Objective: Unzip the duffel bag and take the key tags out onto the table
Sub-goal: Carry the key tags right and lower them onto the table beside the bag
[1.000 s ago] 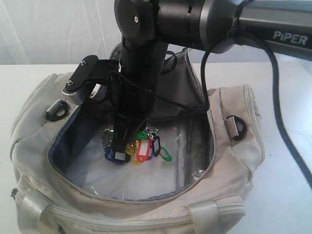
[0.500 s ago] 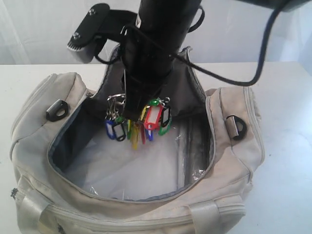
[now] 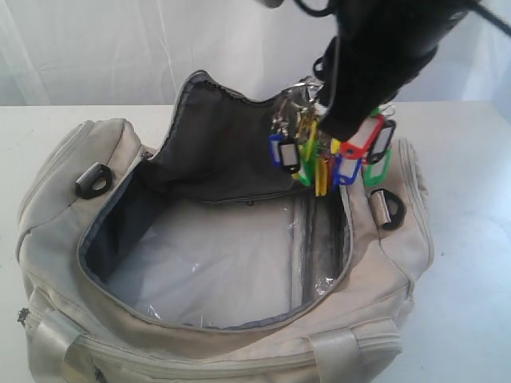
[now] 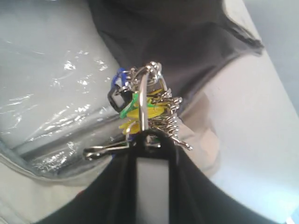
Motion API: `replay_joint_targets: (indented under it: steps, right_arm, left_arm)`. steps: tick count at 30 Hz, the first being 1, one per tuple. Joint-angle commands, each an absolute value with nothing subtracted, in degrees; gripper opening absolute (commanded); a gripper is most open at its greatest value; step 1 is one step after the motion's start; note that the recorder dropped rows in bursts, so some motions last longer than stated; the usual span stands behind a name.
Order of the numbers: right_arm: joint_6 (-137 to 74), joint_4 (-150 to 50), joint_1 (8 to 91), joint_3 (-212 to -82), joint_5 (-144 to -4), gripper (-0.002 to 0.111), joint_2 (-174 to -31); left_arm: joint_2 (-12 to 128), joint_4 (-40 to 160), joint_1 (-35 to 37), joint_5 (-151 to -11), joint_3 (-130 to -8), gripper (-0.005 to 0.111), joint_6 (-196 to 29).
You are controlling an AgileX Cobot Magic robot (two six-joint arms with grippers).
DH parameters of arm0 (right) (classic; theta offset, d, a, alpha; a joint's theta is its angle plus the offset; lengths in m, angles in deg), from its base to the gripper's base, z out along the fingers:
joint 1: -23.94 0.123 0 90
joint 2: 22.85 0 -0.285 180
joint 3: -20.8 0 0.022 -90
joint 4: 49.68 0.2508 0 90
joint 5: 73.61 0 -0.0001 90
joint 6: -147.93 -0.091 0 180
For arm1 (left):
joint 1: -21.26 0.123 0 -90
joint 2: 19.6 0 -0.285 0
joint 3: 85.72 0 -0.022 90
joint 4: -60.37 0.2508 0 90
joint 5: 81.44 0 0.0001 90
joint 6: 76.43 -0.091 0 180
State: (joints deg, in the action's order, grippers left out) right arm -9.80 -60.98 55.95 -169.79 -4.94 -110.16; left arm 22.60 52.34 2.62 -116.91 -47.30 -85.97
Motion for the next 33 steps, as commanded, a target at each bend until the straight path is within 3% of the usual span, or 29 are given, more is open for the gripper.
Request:
replay_joint_targets:
  steps: [1, 10, 27, 33]
  right_arm:
    - [-15.05, -66.84, 53.66, -167.85, -3.65, 0.000, -103.90]
    - [-27.04, -81.89, 51.04, -162.43, -3.65, 0.000, -96.61]
    - [-33.60, -81.11, 38.89, -147.21, -3.65, 0.000, -97.95]
    - [-33.75, -75.93, 37.60, -141.10, -11.54, 0.000, -103.68]
  left_arm:
    - [22.19, 51.45, 2.80, -115.55, -46.03, 0.000, -86.91]
    - [22.19, 51.45, 2.80, -114.29, -45.32, 0.000, -86.91]
    - [22.19, 51.45, 2.80, -114.43, -45.32, 0.000, -86.91]
    - [22.19, 51.45, 2.80, -114.43, -45.32, 0.000, -86.91]
